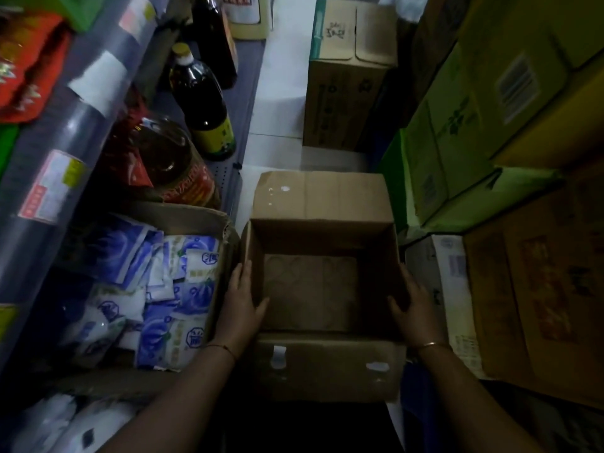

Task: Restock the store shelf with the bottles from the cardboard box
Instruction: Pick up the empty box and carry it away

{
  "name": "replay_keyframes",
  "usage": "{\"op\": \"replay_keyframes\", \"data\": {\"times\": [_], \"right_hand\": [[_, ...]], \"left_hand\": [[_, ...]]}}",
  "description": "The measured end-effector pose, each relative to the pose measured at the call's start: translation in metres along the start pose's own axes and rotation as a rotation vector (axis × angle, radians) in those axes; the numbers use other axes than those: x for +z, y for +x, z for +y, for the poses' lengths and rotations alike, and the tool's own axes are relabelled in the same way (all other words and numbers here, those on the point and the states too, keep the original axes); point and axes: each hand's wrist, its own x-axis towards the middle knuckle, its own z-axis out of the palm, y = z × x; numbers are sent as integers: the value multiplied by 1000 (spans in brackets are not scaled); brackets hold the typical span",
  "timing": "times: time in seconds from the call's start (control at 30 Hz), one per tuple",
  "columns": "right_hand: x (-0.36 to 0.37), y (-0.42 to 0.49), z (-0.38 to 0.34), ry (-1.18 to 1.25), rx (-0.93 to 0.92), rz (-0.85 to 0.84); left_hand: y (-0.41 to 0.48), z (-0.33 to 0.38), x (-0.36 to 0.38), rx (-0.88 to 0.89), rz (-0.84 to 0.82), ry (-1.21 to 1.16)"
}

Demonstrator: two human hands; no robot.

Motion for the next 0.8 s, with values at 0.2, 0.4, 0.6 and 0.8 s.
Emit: {"op": "replay_keyframes", "data": {"times": [0.2, 0.4, 0.6, 0.8], "right_hand": [[13, -4, 10, 238, 25, -11], [23, -4, 18, 307, 46, 26], [16, -9, 4, 327, 64, 133], [-26, -5, -40, 290, -21, 210]], "left_hand": [[4, -13, 9, 66, 135, -128], [5, -20, 14, 80, 211, -180], [3, -8, 5, 71, 206, -289], [-3, 38, -37, 114, 243, -336]]}}
